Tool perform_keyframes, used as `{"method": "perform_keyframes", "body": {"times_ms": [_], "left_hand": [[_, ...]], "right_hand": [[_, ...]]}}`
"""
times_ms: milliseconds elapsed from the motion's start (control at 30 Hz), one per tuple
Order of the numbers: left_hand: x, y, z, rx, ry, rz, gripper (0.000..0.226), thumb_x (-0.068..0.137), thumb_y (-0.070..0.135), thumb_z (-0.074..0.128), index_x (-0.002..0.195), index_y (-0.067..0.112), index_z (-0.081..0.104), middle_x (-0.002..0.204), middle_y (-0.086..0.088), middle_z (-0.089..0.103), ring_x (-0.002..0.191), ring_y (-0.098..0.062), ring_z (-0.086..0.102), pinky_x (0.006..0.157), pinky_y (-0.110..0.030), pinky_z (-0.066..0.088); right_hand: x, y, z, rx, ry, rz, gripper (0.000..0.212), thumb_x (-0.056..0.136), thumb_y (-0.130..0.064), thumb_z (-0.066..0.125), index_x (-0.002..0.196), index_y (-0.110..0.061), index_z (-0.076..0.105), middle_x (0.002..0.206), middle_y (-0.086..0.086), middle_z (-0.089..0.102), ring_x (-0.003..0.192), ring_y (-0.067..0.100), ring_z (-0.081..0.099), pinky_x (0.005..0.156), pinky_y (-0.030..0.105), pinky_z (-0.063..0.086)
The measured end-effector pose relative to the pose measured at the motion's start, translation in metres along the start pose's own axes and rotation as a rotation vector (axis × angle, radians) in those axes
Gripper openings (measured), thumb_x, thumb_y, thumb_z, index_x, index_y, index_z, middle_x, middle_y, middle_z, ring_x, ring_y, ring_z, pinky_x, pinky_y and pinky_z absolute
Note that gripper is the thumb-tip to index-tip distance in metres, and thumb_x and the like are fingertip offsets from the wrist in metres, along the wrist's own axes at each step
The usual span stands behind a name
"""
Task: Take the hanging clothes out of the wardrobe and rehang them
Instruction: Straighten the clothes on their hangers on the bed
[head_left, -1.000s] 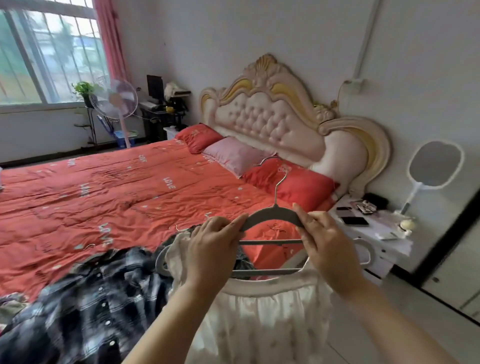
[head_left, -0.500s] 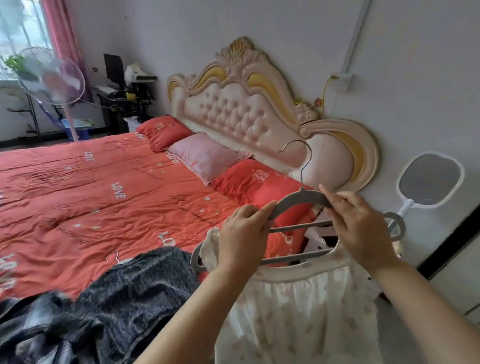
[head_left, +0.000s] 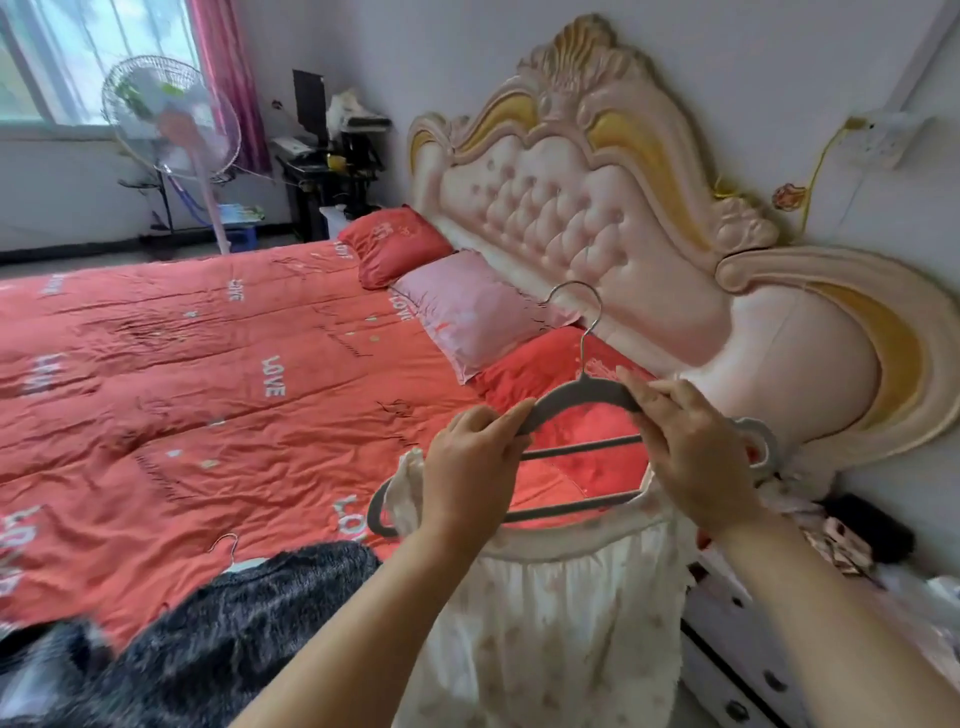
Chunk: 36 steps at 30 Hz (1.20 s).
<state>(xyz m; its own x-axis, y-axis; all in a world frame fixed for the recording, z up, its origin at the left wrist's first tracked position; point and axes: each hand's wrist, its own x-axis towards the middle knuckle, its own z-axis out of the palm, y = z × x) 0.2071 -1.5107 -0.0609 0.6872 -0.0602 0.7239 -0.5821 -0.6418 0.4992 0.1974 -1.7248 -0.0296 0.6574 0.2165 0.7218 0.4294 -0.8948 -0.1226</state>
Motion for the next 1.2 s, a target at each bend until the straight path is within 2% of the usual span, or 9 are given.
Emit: {"method": "perform_keyframes", "body": {"times_ms": [167,367,500,633,767,867,967,1067,1200], "left_hand": [[0.045,-0.071,0.063,0.136,-0.004,-0.110,0.032,0.078,0.030,0.052,0.107,0.029,0.064,0.067,0.002,0.059,0.057,-0.020,0.058,0.051,-0.023,0.045],[0.080,-0.153,0.136,0.355,-0.129,-0.286,0.040,0.061,0.020,0.068,0.100,0.026,0.072,0.060,0.005,0.057,0.052,-0.016,0.057,0.044,-0.018,0.040],[0.082,-0.211,0.173,0.434,-0.197,-0.390,0.039,0.061,0.018,0.066,0.099,0.025,0.070,0.059,0.001,0.055,0.049,-0.022,0.056,0.041,-0.023,0.040],[0.073,-0.262,0.198,0.474,-0.290,-0.546,0.040,0.063,0.018,0.065,0.102,0.025,0.067,0.060,0.000,0.055,0.050,-0.025,0.055,0.041,-0.031,0.042],[0.057,-0.307,0.215,0.470,-0.366,-0.731,0.054,0.062,0.006,0.072,0.114,0.021,0.066,0.080,-0.003,0.066,0.068,-0.028,0.063,0.061,-0.039,0.049],[0.035,-0.333,0.224,0.525,-0.448,-0.799,0.064,0.058,0.003,0.071,0.120,0.015,0.062,0.104,-0.010,0.066,0.090,-0.031,0.064,0.079,-0.046,0.051],[0.014,-0.341,0.229,0.516,-0.557,-0.966,0.065,0.080,0.007,0.059,0.141,0.019,0.039,0.140,-0.011,0.040,0.129,-0.029,0.038,0.106,-0.036,0.031],[-0.014,-0.342,0.234,0.496,-0.612,-1.012,0.062,0.087,0.013,0.056,0.143,0.021,0.032,0.153,-0.004,0.021,0.142,-0.020,0.018,0.110,-0.032,0.025],[-0.033,-0.330,0.230,0.510,-0.705,-1.054,0.055,0.087,0.023,0.057,0.138,0.023,0.036,0.142,0.001,0.035,0.128,-0.022,0.035,0.101,-0.031,0.032]], "right_hand": [[0.054,0.070,0.115,0.153,-0.088,-0.029,0.042,0.088,-0.024,0.045,0.126,-0.010,0.057,0.088,0.006,0.061,0.068,0.024,0.060,0.059,0.034,0.053],[0.088,0.134,0.245,0.322,-0.259,0.007,0.043,0.085,-0.025,0.045,0.125,-0.014,0.059,0.085,0.001,0.059,0.068,0.018,0.058,0.057,0.030,0.051],[0.093,0.154,0.324,0.402,-0.363,0.042,0.041,0.084,-0.020,0.049,0.124,-0.014,0.059,0.086,0.003,0.059,0.067,0.022,0.059,0.059,0.032,0.051],[0.090,0.161,0.394,0.471,-0.465,0.076,0.041,0.084,-0.019,0.051,0.123,-0.013,0.060,0.085,0.004,0.059,0.069,0.024,0.059,0.066,0.028,0.040],[0.086,0.157,0.454,0.534,-0.531,0.096,0.043,0.084,-0.025,0.043,0.119,-0.009,0.063,0.082,0.005,0.058,0.070,0.013,0.049,0.065,0.026,0.038],[0.075,0.156,0.502,0.518,-0.650,0.161,0.041,0.081,-0.014,0.058,0.121,-0.008,0.061,0.092,0.011,0.062,0.078,0.028,0.061,0.071,0.041,0.052],[0.059,0.154,0.536,0.414,-0.845,0.147,0.058,0.073,-0.005,0.071,0.129,-0.008,0.054,0.113,0.017,0.060,0.102,0.038,0.058,0.090,0.050,0.045],[0.036,0.146,0.539,0.395,-0.962,0.144,0.056,0.074,-0.007,0.072,0.128,-0.009,0.055,0.113,0.015,0.060,0.106,0.036,0.055,0.094,0.048,0.041],[-0.003,0.138,0.522,0.387,-1.024,0.104,0.050,0.066,-0.006,0.079,0.114,-0.004,0.064,0.102,0.014,0.064,0.096,0.037,0.061,0.083,0.045,0.049]]}}
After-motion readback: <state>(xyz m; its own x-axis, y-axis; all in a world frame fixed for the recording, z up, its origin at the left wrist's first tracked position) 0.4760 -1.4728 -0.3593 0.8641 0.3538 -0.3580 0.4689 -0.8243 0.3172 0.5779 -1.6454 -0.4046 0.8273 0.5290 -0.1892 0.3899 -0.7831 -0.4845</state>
